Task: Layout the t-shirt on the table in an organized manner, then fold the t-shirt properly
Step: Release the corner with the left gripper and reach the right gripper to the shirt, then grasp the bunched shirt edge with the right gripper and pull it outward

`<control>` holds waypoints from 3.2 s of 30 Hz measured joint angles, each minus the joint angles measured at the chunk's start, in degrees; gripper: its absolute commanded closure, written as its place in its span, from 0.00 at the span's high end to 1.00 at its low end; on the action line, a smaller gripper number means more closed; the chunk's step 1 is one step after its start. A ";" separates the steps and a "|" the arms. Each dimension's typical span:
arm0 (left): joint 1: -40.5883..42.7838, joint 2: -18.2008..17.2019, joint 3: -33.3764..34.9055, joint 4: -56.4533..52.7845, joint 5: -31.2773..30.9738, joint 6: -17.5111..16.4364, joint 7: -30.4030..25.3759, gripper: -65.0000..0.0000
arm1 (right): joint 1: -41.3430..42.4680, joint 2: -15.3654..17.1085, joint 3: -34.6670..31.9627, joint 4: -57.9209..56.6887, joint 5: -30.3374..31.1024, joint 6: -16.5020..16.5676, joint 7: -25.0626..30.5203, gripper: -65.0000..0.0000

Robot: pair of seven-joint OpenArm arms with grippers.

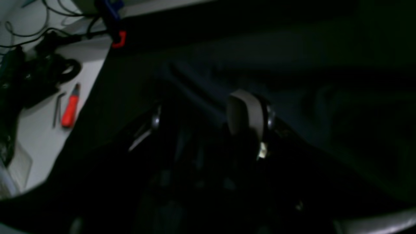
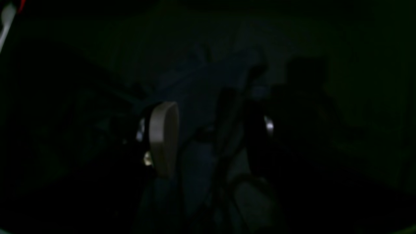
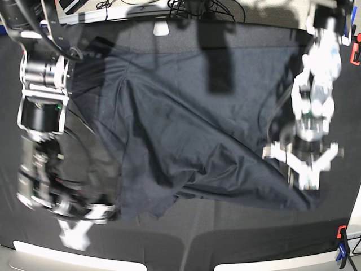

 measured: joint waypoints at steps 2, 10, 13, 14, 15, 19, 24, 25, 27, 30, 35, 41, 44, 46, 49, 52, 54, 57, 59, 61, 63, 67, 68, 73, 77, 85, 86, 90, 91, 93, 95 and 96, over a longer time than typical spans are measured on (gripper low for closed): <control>2.08 0.00 0.00 -0.02 0.66 0.00 0.02 0.39 | 0.48 -1.25 -2.64 0.00 -4.68 -0.02 3.02 0.49; 7.02 0.00 0.02 0.00 3.72 0.13 -0.42 0.39 | 3.61 -5.07 -4.96 -9.84 -16.96 -6.75 12.22 0.49; 7.93 0.09 0.00 0.02 4.44 0.11 -0.39 0.39 | 8.13 -5.81 -5.11 -20.00 -19.02 -7.65 14.73 0.49; 8.04 0.11 0.00 0.02 4.44 0.11 -0.33 0.39 | 9.70 -5.75 -5.11 -23.50 -18.82 -7.63 15.78 0.49; 7.96 0.09 0.00 0.02 4.46 0.11 -0.24 0.39 | 11.37 -5.64 -5.11 -27.12 -18.86 -7.96 17.16 0.49; 7.80 0.13 0.00 0.11 4.48 0.11 -0.74 0.39 | 14.99 -5.20 -5.01 -36.37 -19.30 -8.37 19.91 0.49; 7.82 0.13 0.00 0.11 4.46 0.11 -0.72 0.39 | 15.58 -5.64 -5.03 -37.40 -19.15 -9.84 19.47 0.49; 7.82 0.13 0.00 0.11 4.44 0.11 -0.68 0.39 | 15.65 -5.68 -5.03 -37.40 -19.10 -9.84 18.60 0.49; 7.85 0.13 0.00 0.11 4.44 0.11 -0.70 0.39 | 15.65 -5.81 -5.03 -37.40 -19.06 -9.79 17.40 0.49; 7.82 0.13 0.00 0.11 4.46 0.11 -0.85 0.39 | 15.54 -6.36 -5.01 -38.56 -19.06 -9.84 16.28 0.49; 7.82 0.13 0.00 0.11 4.46 0.11 -0.85 0.39 | 14.69 -8.41 -5.01 -40.11 -18.99 -10.73 15.26 0.48; 7.85 0.13 0.00 0.11 4.44 0.11 -0.87 0.39 | 13.62 -9.09 -5.01 -40.28 -20.70 -11.37 16.28 0.07; 7.85 0.13 0.00 0.11 4.42 0.11 -1.68 0.39 | 13.94 -9.29 -5.03 -40.15 -25.44 -10.25 18.36 0.00; 7.82 0.11 0.00 0.11 4.46 0.11 -2.19 0.39 | 13.70 -9.77 -5.01 -38.12 -28.59 -8.55 17.77 0.00; 7.87 0.15 0.00 0.09 4.39 0.11 -2.38 0.39 | 13.64 -10.60 -5.03 -34.01 -29.44 0.15 15.52 0.00; 7.85 0.13 0.00 0.09 4.44 0.11 -2.58 0.39 | 13.75 -11.47 -5.11 -29.73 -25.49 7.21 11.19 0.00; 7.87 0.11 0.00 0.11 4.42 0.11 -2.58 0.39 | 13.40 -12.11 -5.11 -27.21 -21.57 10.32 8.15 0.00; 7.85 0.13 0.00 0.11 4.44 0.11 -2.60 0.39 | 10.99 -12.83 -5.22 -22.16 -16.61 12.87 5.81 0.00; 7.85 0.13 0.00 0.11 4.42 0.11 -2.58 0.39 | 8.11 -12.98 -7.39 -18.64 -14.14 13.42 5.49 0.00; 7.82 0.11 0.00 0.09 4.44 0.11 -2.60 0.39 | 5.01 -13.14 -10.84 -15.69 -14.12 13.42 5.42 0.00; 7.85 0.13 0.00 0.11 4.44 0.11 -2.58 0.39 | 2.12 -13.33 -14.88 -13.73 -13.22 13.55 5.35 0.00; 7.82 0.11 0.00 0.09 4.57 0.11 -2.58 0.39 | -1.22 -13.44 -21.31 -12.98 -9.75 13.62 5.40 0.00; 7.85 0.11 0.00 0.11 4.59 0.11 -2.60 0.39 | -1.70 -13.40 -22.53 -12.98 -8.90 13.62 5.49 0.00; 7.85 0.13 0.00 0.09 4.59 0.11 -2.58 0.39 | -3.80 -13.42 -26.53 -12.90 -6.16 13.60 5.49 0.00; 7.85 0.13 0.00 0.09 4.59 0.11 -2.58 0.39 | -4.07 -13.40 -26.95 -12.61 -2.86 13.57 4.76 0.00; 7.85 0.13 0.00 0.11 4.57 0.11 -2.60 0.39 | -4.17 -13.55 -26.95 -4.33 19.10 13.62 -11.28 0.21; 7.85 0.13 0.00 0.11 4.59 0.11 -2.62 0.39 | -4.13 -13.60 -26.95 -3.19 19.50 13.64 -11.30 0.24; 7.82 0.13 0.00 0.11 4.59 0.11 -2.60 0.39 | -1.97 -13.40 -26.95 -1.31 19.87 13.64 -11.54 0.29; 7.85 0.13 0.00 0.11 4.59 0.13 -2.60 0.39 | -0.98 -13.40 -26.93 -1.31 19.32 13.64 -11.72 0.29; 7.85 0.13 0.00 0.09 4.59 0.11 -2.60 0.39 | 0.92 -13.49 -25.81 -1.31 16.22 13.66 -11.72 0.29; 7.85 0.13 0.00 0.11 4.59 0.11 -2.60 0.39 | 2.58 -13.62 -22.95 -1.25 9.18 13.35 -11.26 0.29; 7.85 0.11 0.00 0.09 4.59 0.11 -2.60 0.39 | 3.19 -13.64 -20.98 -1.25 5.46 12.20 -10.01 0.29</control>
